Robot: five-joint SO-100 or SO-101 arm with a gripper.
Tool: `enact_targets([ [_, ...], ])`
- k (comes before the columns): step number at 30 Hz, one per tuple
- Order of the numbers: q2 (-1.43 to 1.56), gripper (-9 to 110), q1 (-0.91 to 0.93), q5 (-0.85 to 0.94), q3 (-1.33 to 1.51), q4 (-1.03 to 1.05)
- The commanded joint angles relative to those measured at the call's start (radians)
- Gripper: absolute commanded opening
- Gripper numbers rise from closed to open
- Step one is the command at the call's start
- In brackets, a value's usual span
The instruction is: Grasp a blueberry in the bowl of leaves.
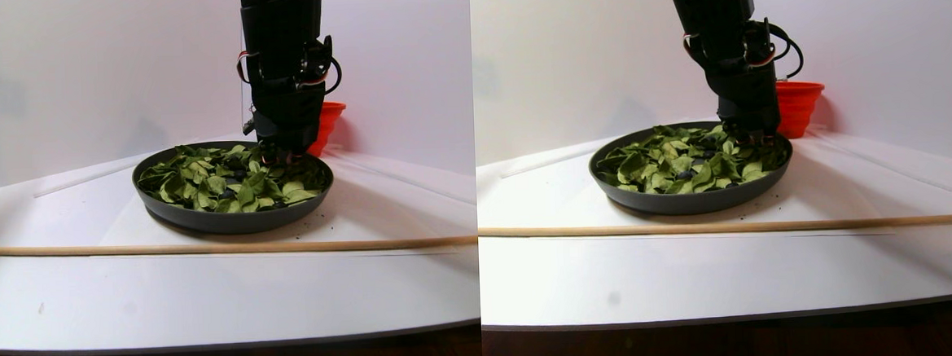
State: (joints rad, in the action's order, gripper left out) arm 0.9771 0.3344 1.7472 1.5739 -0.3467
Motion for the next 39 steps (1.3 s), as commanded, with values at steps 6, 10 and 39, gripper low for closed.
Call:
enact_targets([
  [6,0.037,8,-0.005,0.011,0.031,0.0],
  [10,0.069,8,-0.005,0.014,0.037,0.002],
  [39,0.233,8,-0.008,0.031,0.069,-0.009],
])
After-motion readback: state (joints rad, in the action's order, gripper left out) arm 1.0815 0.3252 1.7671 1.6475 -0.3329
